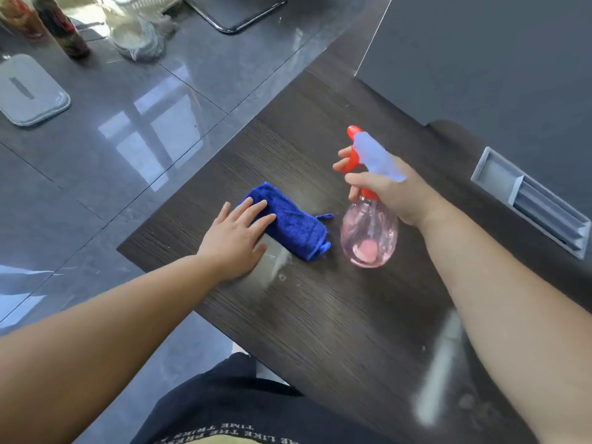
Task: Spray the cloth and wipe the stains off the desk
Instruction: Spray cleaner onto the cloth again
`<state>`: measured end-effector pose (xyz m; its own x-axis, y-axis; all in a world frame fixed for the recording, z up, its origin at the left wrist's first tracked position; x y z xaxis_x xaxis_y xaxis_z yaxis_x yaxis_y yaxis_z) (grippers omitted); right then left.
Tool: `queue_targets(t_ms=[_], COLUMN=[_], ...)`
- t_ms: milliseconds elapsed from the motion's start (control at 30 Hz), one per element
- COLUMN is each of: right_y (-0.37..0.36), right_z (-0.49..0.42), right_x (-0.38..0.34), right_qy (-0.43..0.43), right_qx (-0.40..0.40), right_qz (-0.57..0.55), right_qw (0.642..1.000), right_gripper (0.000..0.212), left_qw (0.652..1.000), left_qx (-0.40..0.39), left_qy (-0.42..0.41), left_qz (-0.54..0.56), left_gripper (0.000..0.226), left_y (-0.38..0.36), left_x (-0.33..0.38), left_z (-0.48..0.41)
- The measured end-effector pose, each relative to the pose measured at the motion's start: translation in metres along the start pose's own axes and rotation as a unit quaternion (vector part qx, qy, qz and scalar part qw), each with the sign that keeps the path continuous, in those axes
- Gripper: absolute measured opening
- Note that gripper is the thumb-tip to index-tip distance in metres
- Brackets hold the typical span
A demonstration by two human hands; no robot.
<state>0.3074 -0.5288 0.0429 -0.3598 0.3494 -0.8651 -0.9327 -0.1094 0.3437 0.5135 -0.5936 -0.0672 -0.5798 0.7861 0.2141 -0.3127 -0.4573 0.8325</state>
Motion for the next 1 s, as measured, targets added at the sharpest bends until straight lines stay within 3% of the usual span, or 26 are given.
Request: queue_targets(t_ms=[100, 200, 333, 533, 700, 833, 1000], right_y=[-0.03, -0.062, -0.079, -0.083, -0.087, -0.085, -0.079], right_z=[0.007, 0.008, 0.0, -0.023, -0.027, -0.026, -0.014], right_x=[0.014, 0.027, 0.029, 0.024, 0.019, 0.024, 0.037], right_qy=[-0.103, -0.178, -0.224, -0.276, -0.315, -0.324, -0.339], right_qx=[-0.104, -0.148, -0.141, -0.141, -0.132, -0.128, -0.142], right_qz=[-0.002, 0.017, 0.02, 0.068, 0.097, 0.083, 0.101], right_qw=[0.989, 0.973, 0.964, 0.948, 0.935, 0.934, 0.924], right_gripper=[0.048, 0.047, 0.036, 0.045, 0.007, 0.009, 0.035], left_qw=[0.999, 0.997, 0.997, 0.999, 0.998, 0.997, 0.997], left_qx=[0.015, 0.014, 0.001, -0.042, -0.064, -0.078, -0.08], left_qy=[0.006, 0.022, 0.026, 0.034, 0.009, 0.0, -0.001], left_qz=[0.039, 0.071, 0.072, -0.006, -0.005, -0.012, -0.021], left_gripper=[0.061, 0.064, 0.069, 0.067, 0.067, 0.066, 0.07], left_y=[-0.004, -0.015, -0.018, -0.012, -0.007, -0.003, -0.005], left_x=[0.0, 0.0, 0.001, 0.005, 0.002, 0.003, 0.004], left_z=[0.009, 0.019, 0.023, 0.011, 0.016, 0.02, 0.019])
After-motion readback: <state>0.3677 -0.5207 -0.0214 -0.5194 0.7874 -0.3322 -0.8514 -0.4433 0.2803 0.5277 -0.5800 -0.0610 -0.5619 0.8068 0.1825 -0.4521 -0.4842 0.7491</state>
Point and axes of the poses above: each hand's wrist, its own z-axis away from the middle knuckle, its own y-axis out of the back of the hand, x = y × z, the point moved 6 cm from there along -z, towards the middle knuckle, and after that the axes turned 15 degrees about -x, right-handed, at the moved point
